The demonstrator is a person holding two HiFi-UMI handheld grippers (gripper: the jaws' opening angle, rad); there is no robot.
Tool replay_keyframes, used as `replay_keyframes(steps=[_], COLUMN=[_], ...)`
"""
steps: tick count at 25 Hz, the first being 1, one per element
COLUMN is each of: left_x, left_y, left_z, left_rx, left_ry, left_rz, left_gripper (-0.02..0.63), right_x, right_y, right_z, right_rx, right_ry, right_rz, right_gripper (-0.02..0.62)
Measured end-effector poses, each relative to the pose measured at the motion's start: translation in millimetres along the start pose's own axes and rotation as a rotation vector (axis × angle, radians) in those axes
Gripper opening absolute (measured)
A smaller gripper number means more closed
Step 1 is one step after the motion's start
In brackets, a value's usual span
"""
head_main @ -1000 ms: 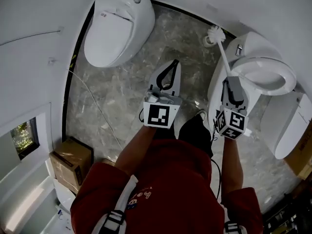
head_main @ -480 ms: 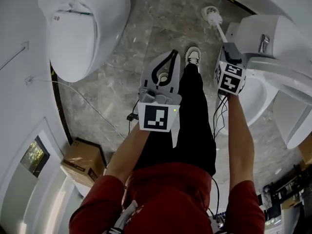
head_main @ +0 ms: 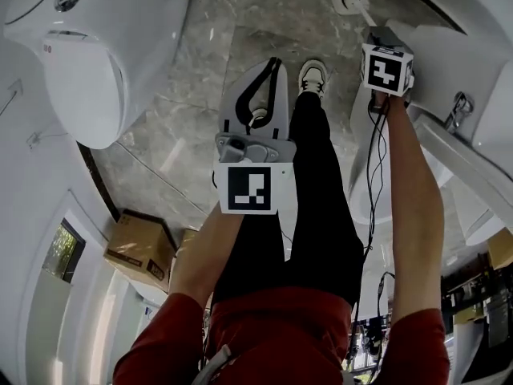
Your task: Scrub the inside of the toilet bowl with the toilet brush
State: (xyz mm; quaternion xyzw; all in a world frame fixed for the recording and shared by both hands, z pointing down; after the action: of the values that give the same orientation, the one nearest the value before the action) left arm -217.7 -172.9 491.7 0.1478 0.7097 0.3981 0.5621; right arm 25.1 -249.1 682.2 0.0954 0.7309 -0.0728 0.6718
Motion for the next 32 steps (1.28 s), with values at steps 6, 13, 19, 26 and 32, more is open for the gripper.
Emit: replay_keyframes(steps=[6,13,19,26,32], left_x=[-20,-21,-1,56,161], left_y=[-3,-4,-15,-48,-113], left_z=[-6,-5,5,11,2], left_rx=[0.014,-0.009,-0.022,-0.020,-0.009], left_ry=[0.004,0.030,0.050,0.056,0.073], left_rz=[0.000,-0.017,-0.002,-0.022,0.103], left_gripper=[-0.002,-0.002,-0.002,-0.002,-0.003], right_x=[-37,-42,-19,74,235], right_y=[-48,-80,-73,-44,47], right_z=[6,1,0,0,-46], right_rx=[0.103,0.140,0.124,-0.067,-0.184], right_ry=[-0.003,-0.056,-0.101,-0.120,-0.173], right_rz=[-0.174,-0.331,-0.284,-0.036,0.244], right_gripper=[0.146,0.155,0.298,0.330,0.330])
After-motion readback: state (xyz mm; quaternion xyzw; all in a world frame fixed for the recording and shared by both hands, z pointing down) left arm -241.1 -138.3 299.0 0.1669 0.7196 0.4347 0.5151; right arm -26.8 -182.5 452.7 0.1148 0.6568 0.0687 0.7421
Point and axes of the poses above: the fingertips, and each gripper's own axes: x backward along the fingers, z to its right, y out of its underside, the point moved 9 cm from there along x, backward along the fingers, and after that the axes turned 15 degrees about -z, right-handed, at the moved point
